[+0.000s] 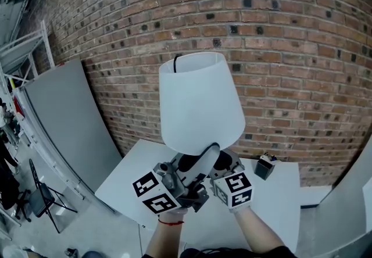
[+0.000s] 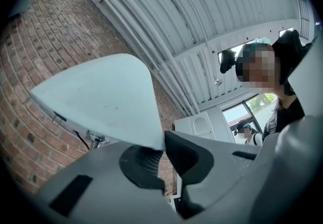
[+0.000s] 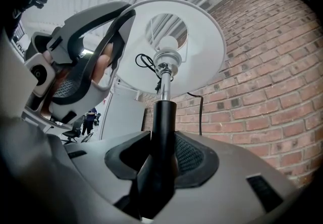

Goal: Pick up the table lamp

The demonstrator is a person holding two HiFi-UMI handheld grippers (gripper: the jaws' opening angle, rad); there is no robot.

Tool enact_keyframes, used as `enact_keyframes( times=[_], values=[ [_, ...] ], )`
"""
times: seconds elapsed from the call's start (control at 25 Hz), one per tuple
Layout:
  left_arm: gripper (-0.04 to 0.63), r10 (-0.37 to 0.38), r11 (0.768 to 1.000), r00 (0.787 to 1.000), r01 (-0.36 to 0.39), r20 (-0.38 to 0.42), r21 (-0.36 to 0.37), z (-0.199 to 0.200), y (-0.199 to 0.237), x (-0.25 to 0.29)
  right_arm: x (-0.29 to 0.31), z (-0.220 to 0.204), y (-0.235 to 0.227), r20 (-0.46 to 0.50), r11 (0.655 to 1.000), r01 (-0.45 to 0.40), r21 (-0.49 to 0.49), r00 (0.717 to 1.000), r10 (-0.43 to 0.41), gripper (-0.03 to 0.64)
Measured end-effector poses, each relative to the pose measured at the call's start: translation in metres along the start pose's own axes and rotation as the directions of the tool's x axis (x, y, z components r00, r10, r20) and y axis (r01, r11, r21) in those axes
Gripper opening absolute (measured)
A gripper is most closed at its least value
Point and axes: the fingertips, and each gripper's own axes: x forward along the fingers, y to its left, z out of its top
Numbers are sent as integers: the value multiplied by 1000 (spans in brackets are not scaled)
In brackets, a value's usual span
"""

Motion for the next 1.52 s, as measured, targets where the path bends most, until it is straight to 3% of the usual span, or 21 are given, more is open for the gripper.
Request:
enact_keyframes(
  times=[1.52],
  values=[
    [17, -18, 1000, 1000, 18, 7, 11, 8, -15, -1, -8, 12, 5, 23, 999, 31, -24, 999, -30, 147]
  ],
)
